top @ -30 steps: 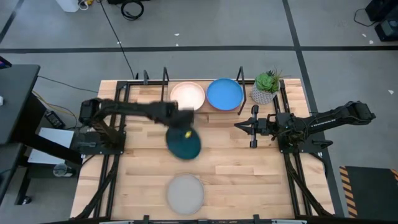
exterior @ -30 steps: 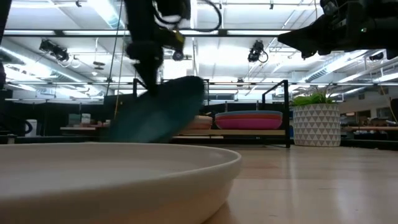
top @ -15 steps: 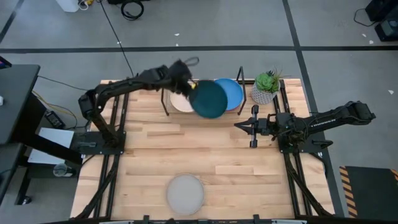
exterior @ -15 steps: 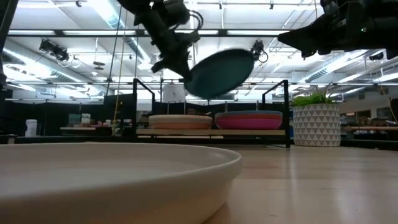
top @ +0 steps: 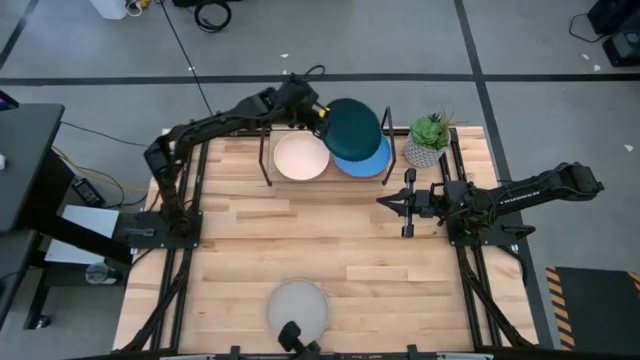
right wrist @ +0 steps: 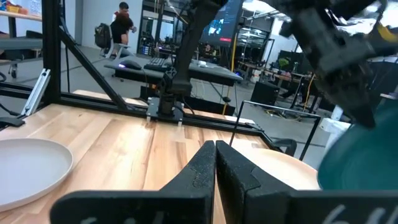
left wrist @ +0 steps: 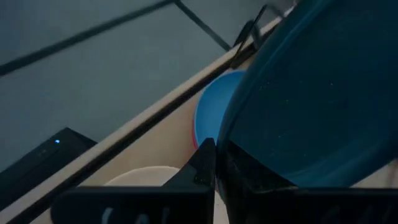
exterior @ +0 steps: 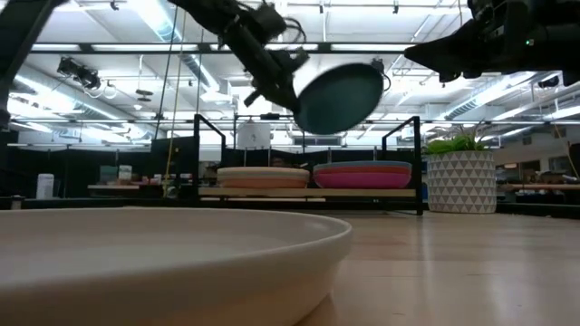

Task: Place and stack plates onto a shelf
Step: Stack the dark green plate on top of the blue plate on the shelf

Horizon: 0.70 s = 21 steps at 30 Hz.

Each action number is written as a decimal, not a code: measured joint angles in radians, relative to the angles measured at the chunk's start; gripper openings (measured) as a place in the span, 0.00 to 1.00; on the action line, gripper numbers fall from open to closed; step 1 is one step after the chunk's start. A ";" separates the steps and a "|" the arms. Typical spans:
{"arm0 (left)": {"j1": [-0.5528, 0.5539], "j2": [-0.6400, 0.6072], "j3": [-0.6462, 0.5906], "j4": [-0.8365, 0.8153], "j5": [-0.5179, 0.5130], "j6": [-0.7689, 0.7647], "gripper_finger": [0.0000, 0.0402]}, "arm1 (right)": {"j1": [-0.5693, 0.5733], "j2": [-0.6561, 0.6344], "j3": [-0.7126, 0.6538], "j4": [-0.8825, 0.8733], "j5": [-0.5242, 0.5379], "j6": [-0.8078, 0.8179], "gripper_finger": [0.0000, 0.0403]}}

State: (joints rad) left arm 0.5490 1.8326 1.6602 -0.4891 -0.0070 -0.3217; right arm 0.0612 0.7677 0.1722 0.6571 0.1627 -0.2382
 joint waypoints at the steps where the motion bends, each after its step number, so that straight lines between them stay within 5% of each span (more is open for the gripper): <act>1: 0.001 0.024 0.011 0.003 0.011 0.000 0.04 | 0.000 0.000 0.000 0.000 0.000 0.000 0.05; 11: 0.018 0.219 0.170 -0.089 0.160 -0.002 0.04 | 0.000 0.000 0.000 -0.007 0.000 0.000 0.05; 21: 0.022 0.266 0.225 -0.179 0.168 0.019 0.04 | 0.000 0.000 0.000 -0.007 0.000 0.000 0.05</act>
State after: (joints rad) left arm 0.5710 2.0983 1.8851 -0.6680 0.1607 -0.3026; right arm 0.0612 0.7675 0.1722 0.6498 0.1627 -0.2382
